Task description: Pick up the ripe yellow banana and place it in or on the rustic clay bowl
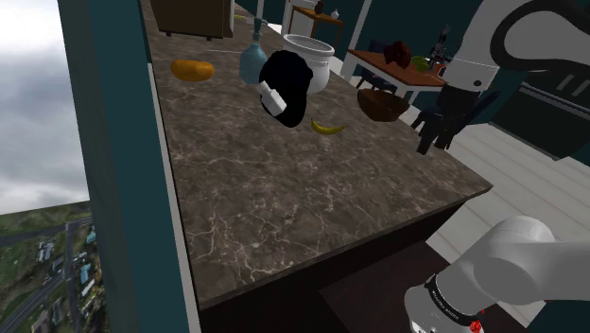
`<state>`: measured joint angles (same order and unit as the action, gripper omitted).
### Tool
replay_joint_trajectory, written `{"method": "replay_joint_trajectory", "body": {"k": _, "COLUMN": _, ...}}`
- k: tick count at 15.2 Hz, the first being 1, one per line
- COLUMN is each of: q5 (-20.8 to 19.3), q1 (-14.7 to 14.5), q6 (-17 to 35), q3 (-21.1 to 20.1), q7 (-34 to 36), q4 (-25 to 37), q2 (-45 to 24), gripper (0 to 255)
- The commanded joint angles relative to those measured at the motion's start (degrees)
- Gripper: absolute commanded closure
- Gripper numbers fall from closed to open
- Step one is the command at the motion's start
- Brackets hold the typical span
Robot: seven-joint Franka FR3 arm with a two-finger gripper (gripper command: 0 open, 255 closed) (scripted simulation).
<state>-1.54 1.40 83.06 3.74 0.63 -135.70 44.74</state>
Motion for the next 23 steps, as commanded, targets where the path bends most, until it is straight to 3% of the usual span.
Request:
{"method": "replay_joint_trajectory", "body": {"k": 1, "q5": 0.0, "q1": 0.0, "q6": 0.0, "q3": 0.0, "q7": 0.0, "q4": 0.0, "q2": 0.0, "gripper": 0}}
{"method": "replay_joint_trajectory", "body": {"k": 12, "q5": -1.41, "q1": -8.71, "q6": 11.01, "q3": 6.13, "q7": -27.29, "q4": 13.88, "q2": -23.67, "gripper": 0}}
{"method": "replay_joint_trajectory", "body": {"k": 23, "q5": 2.48, "q1": -14.56, "q6": 14.25, "q3": 5.53, "q7": -52.15, "q4": 32.77, "q2": -44.75, "gripper": 0}}
